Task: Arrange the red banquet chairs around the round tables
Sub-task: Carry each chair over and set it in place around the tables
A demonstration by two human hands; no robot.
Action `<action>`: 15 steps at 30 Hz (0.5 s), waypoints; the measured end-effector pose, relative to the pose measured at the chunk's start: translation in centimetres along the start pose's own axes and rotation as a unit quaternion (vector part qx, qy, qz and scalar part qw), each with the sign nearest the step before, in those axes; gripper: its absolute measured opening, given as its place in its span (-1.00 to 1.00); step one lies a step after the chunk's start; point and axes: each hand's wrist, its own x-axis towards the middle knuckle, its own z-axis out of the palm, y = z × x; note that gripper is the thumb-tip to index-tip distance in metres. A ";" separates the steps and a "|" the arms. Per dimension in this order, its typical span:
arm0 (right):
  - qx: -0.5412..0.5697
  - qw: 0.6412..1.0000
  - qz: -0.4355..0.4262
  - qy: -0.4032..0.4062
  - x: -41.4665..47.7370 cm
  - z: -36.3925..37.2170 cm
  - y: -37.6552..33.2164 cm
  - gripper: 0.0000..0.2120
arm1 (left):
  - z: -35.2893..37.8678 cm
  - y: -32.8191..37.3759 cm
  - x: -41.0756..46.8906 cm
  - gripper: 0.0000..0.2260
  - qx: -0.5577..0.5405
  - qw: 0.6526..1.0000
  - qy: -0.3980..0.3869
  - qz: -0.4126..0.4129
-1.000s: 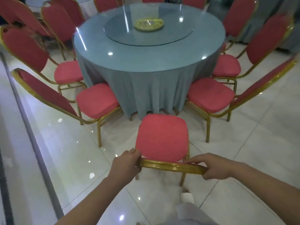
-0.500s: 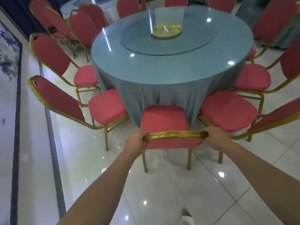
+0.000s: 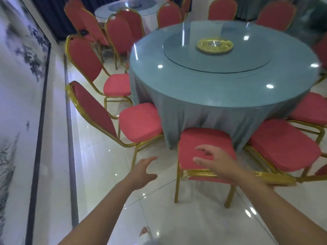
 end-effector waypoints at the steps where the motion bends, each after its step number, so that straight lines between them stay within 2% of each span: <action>1: 0.012 1.000 0.005 -0.001 1.0 2.4 -1.6 -0.55 | -1.9 -2.1 -0.3 -0.41 -0.005 1.000 0.006 -0.007; 6: 0.056 0.997 0.027 -0.044 6.4 13.1 -9.1 -0.53 | -11.1 -11.8 -1.9 -0.45 -0.041 0.997 0.047 -0.043; 10: 0.060 0.997 0.025 -0.048 11.8 18.0 -14.1 -0.51 | -18.0 -17.3 -2.0 -0.49 -0.094 0.988 0.113 -0.056; 13: 0.049 0.997 -0.006 -0.055 16.7 20.5 -17.7 -0.42 | -23.6 -20.7 -0.6 -0.47 -0.116 0.977 0.167 -0.062; 15: 0.033 0.998 -0.025 -0.047 20.3 22.3 -20.1 -0.27 | -27.2 -22.9 1.1 -0.42 -0.117 0.972 0.192 -0.066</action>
